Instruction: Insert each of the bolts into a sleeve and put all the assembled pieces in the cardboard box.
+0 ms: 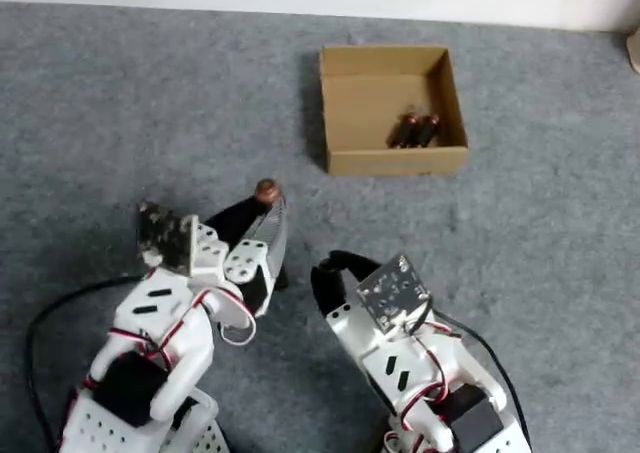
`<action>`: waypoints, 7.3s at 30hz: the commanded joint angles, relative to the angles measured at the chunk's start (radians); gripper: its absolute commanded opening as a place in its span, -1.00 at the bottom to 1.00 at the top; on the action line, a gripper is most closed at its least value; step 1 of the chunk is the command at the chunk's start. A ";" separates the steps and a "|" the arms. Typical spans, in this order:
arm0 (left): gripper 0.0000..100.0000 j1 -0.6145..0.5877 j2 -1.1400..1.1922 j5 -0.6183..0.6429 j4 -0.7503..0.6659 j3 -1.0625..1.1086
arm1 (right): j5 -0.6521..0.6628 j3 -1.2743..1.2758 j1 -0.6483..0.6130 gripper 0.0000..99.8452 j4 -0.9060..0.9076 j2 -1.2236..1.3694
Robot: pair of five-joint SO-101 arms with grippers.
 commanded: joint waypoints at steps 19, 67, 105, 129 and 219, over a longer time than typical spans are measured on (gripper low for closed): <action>-0.99 0.133 -0.076 0.298 -0.112 0.044 | 0.000 -0.018 -0.087 -0.99 -0.021 -0.012; -0.99 0.137 -0.076 0.296 -0.091 0.189 | 0.034 0.021 -0.059 -0.99 -0.061 -0.012; -0.91 0.180 -0.076 0.292 -0.146 0.282 | 0.029 -0.082 0.047 -0.99 -0.079 -0.010; -0.33 0.303 -0.081 0.295 0.207 0.015 | 0.034 0.024 0.042 -0.99 -0.070 -0.010; -0.98 -0.364 0.843 -0.241 -0.566 0.035 | 0.052 -3.142 0.536 -0.05 0.837 2.275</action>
